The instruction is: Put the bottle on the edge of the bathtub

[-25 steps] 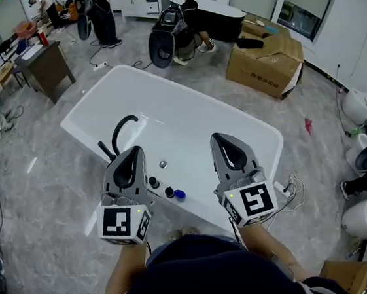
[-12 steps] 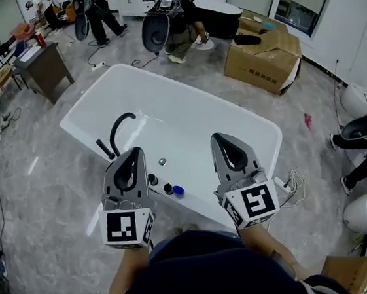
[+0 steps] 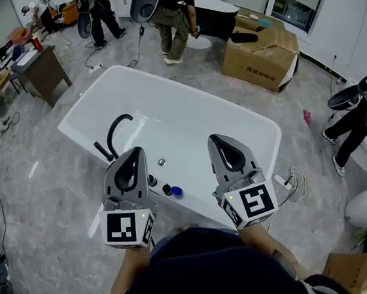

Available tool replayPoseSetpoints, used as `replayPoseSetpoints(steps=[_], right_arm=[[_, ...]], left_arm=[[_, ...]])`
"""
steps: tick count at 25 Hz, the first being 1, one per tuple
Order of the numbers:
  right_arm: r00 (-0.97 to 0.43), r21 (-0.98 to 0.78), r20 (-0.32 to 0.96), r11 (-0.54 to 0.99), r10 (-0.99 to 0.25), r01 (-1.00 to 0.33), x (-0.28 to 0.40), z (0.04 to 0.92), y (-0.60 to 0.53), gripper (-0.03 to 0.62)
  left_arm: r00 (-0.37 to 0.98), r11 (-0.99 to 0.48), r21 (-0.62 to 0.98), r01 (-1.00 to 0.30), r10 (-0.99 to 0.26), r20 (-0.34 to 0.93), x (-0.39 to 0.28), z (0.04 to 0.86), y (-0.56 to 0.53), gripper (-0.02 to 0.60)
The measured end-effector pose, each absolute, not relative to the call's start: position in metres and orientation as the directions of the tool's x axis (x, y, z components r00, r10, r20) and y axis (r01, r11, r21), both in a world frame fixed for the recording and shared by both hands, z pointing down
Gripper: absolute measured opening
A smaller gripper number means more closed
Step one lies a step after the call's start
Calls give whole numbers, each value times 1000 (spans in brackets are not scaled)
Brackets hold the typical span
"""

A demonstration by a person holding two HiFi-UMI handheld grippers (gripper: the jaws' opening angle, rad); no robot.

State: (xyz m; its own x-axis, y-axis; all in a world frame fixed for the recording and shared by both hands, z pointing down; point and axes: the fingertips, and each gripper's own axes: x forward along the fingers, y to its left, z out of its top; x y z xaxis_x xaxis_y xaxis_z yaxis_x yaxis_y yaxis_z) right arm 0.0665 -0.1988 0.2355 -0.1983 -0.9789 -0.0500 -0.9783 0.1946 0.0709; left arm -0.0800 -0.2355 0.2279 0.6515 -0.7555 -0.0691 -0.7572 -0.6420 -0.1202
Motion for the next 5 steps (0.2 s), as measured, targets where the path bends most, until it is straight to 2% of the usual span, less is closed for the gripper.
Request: replayPoseSetpoints(steps=[5], right_arm=[[-203,61,-44,200,-978,-978,65,240,-202,28]], left_arm=[[657,-647,-119,-753,-751,-69,-77,231,-236,25]])
